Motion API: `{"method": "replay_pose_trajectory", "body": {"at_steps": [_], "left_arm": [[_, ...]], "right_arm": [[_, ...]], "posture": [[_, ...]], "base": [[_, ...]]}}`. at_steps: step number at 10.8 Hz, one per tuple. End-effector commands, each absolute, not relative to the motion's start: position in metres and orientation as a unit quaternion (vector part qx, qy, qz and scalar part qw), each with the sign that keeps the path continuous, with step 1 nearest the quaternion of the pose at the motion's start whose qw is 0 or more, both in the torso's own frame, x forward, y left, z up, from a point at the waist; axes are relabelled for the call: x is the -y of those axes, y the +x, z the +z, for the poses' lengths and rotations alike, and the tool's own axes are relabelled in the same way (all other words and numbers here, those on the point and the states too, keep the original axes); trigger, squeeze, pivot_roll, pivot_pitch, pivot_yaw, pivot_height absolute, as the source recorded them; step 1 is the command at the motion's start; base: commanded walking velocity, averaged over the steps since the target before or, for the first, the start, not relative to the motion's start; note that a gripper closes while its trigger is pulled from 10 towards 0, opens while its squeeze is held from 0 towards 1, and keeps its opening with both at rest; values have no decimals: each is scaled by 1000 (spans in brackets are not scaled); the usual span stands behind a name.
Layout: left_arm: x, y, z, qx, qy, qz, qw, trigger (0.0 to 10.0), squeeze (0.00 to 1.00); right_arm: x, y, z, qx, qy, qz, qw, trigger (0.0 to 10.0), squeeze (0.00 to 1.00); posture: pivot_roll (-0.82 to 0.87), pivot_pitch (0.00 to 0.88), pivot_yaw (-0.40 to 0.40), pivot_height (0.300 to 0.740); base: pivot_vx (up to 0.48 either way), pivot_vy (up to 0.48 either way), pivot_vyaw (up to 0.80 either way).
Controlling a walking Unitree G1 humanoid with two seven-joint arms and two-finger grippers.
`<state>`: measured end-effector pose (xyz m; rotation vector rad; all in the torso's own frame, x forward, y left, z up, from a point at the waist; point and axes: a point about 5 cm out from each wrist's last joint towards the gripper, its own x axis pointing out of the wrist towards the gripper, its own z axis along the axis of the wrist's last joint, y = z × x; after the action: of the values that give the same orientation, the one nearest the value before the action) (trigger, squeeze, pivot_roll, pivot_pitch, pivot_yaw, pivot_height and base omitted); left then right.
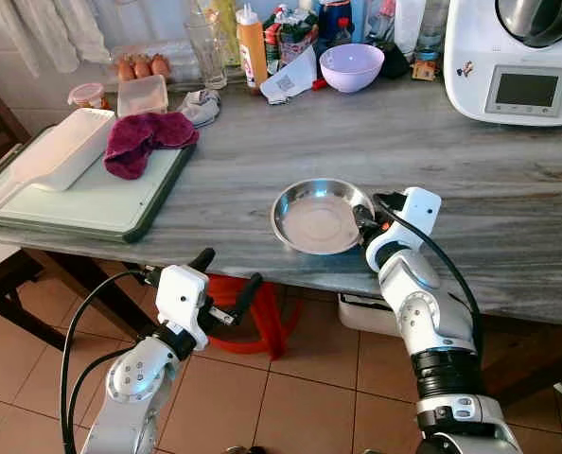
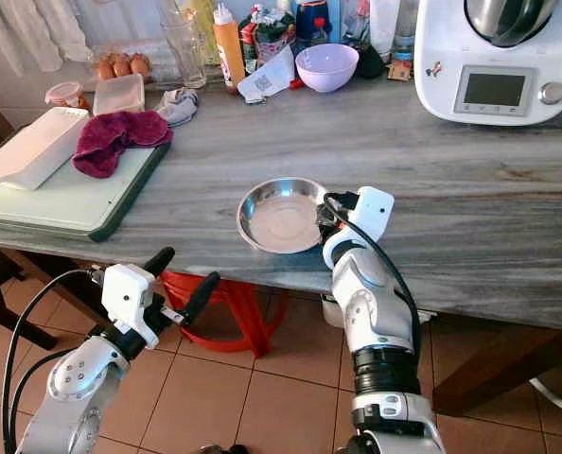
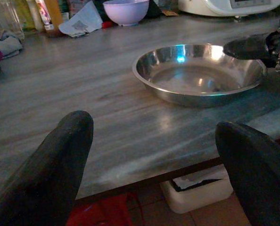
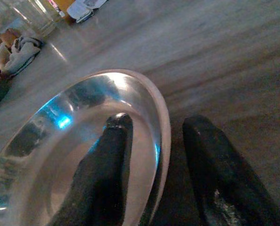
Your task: Setting the table
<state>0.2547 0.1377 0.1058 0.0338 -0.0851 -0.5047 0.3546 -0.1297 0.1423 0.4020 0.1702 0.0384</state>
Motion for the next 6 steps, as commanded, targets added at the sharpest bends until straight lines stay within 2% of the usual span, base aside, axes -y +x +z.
{"method": "replay_pose_trajectory", "body": {"at_steps": [1, 5, 6], "left_arm": [[-138, 255, 107, 42, 22, -250, 967, 10000, 0], [-138, 256, 106, 43, 23, -249, 967, 10000, 0], [-139, 257, 106, 44, 22, -248, 968, 10000, 0]], "right_arm": [[129, 357, 150, -68, 207, 17, 976, 10000, 1000], [135, 358, 184, 28, 185, 11, 982, 10000, 1000], [138, 357, 191, 47, 144, -3, 988, 10000, 1000]], "posture": [[-102, 113, 114, 740], [-103, 114, 117, 740], [-103, 113, 118, 740]], "base": [[0, 0, 0], [0, 0, 0], [0, 0, 0]]}}
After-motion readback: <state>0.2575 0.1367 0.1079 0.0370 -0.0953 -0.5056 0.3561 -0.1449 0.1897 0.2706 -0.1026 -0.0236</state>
